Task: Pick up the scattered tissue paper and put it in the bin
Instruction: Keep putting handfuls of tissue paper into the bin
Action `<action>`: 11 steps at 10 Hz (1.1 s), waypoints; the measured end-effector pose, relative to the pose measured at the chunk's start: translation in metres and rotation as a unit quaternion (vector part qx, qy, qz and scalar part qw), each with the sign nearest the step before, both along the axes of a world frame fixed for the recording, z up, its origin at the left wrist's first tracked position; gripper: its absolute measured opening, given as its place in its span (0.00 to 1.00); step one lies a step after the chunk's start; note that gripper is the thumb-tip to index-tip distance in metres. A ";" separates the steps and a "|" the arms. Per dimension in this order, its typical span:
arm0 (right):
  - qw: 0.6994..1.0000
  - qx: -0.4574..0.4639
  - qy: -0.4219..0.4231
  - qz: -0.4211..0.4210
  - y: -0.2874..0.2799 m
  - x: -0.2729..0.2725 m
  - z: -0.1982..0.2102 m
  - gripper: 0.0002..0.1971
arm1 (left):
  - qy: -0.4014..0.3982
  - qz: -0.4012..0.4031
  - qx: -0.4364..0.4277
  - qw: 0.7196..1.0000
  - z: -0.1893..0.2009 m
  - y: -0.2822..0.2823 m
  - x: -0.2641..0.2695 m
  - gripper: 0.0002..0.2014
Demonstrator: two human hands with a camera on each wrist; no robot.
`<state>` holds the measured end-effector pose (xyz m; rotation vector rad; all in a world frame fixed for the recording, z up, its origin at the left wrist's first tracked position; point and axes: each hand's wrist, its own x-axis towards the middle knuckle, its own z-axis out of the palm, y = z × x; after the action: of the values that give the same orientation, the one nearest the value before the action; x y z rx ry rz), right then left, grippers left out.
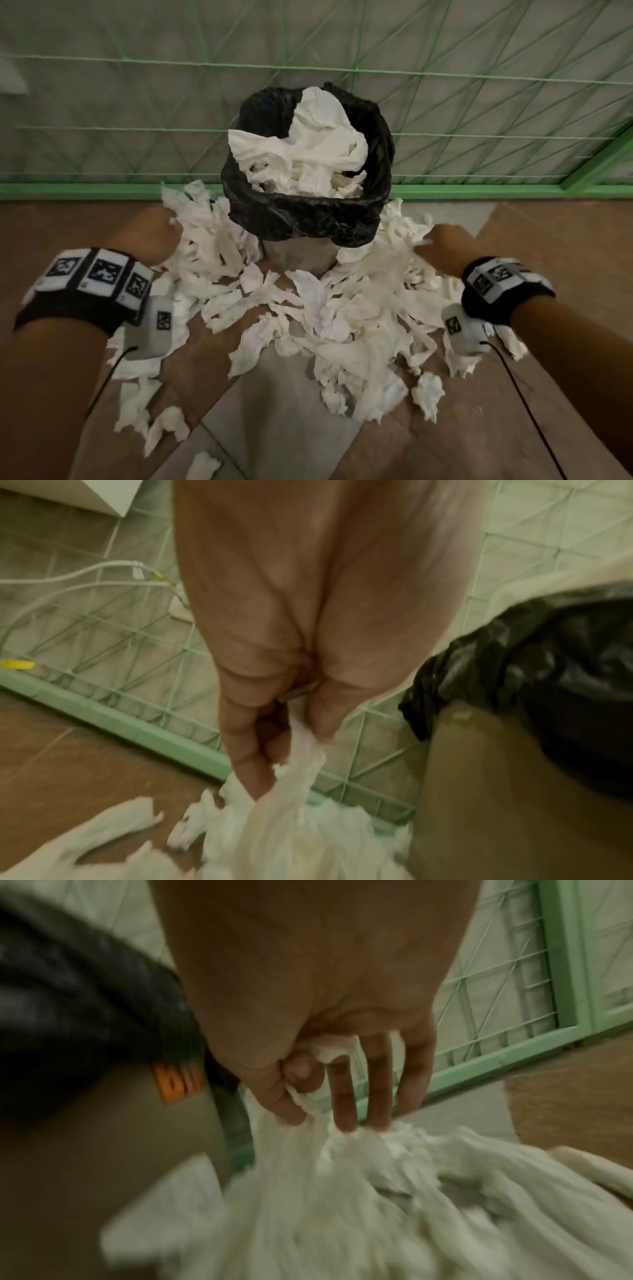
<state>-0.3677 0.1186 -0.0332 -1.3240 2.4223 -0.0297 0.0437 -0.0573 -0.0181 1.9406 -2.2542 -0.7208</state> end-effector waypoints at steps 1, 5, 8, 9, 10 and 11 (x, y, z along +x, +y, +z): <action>0.952 -0.158 -0.233 -0.117 -0.013 -0.005 0.042 0.07 | 0.050 0.052 0.027 0.997 0.024 -0.005 -0.004 0.12; 0.872 -0.466 -0.143 0.034 -0.060 0.047 0.226 0.12 | 0.140 0.110 -0.047 0.983 0.084 0.010 -0.016 0.12; 0.962 -0.180 -0.052 0.199 -0.067 0.119 0.163 0.13 | 0.359 0.090 0.006 0.929 0.162 0.002 -0.038 0.15; 0.939 -0.313 -0.096 0.106 -0.060 0.107 0.160 0.13 | 0.453 0.069 -0.023 0.889 0.188 0.009 -0.065 0.16; 0.922 -0.372 -0.104 0.018 -0.053 0.075 0.154 0.12 | 0.525 0.030 -0.052 0.849 0.203 0.019 -0.096 0.16; 0.961 -0.266 -0.065 -0.031 -0.037 0.038 0.122 0.12 | 0.447 -0.005 -0.122 0.886 0.201 0.030 -0.124 0.17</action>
<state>-0.3296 0.0813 0.0889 -1.3951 2.4296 -0.8096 -0.0805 -0.0272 0.1827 1.1102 -1.6539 -0.9980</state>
